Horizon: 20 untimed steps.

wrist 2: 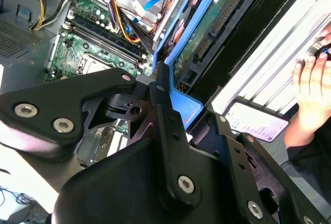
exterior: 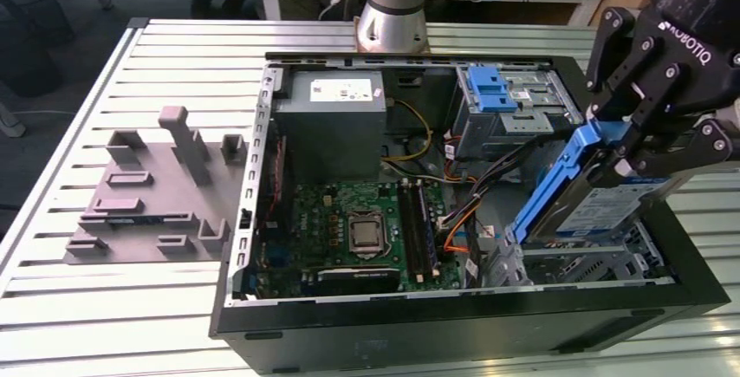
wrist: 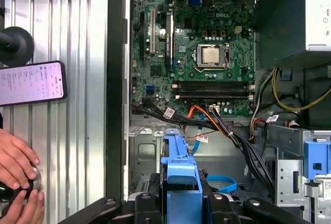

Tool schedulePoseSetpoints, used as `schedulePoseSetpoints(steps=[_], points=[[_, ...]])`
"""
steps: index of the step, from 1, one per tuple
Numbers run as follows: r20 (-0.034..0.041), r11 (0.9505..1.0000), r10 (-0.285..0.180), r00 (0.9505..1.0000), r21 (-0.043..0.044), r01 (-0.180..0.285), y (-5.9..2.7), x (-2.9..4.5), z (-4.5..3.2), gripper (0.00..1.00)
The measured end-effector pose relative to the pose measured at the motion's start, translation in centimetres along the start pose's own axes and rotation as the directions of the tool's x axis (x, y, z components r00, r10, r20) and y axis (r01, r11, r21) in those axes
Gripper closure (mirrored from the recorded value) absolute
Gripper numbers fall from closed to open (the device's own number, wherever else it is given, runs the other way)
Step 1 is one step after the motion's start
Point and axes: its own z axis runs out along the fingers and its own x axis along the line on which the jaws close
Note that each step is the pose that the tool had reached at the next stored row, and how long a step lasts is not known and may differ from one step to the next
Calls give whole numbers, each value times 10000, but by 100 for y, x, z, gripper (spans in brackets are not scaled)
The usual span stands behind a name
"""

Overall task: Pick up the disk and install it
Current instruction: 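Insert the disk into the insertion slot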

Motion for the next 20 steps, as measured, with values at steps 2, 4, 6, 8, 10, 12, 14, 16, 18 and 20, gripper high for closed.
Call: schedulePoseSetpoints(steps=[2,4,6,8,10,12,14,16,18,20], points=[[1,10000,0,10000,0,0,-5,3,16,63],[-1,10000,0,10000,0,0,-8,5,25,63],[0,10000,-1,10000,0,1,-10,6,38,63],[0,10000,0,10000,0,0,-11,7,50,63],[-3,10000,0,10000,0,0,-11,7,52,63],[1,10000,-1,10000,0,1,-11,7,59,63],[0,10000,0,10000,0,0,-11,8,69,63],[-1,10000,-1,10000,0,1,-12,8,82,63],[0,10000,-1,10000,0,1,-12,8,96,63],[0,10000,-1,10000,0,1,-13,8,110,63]])
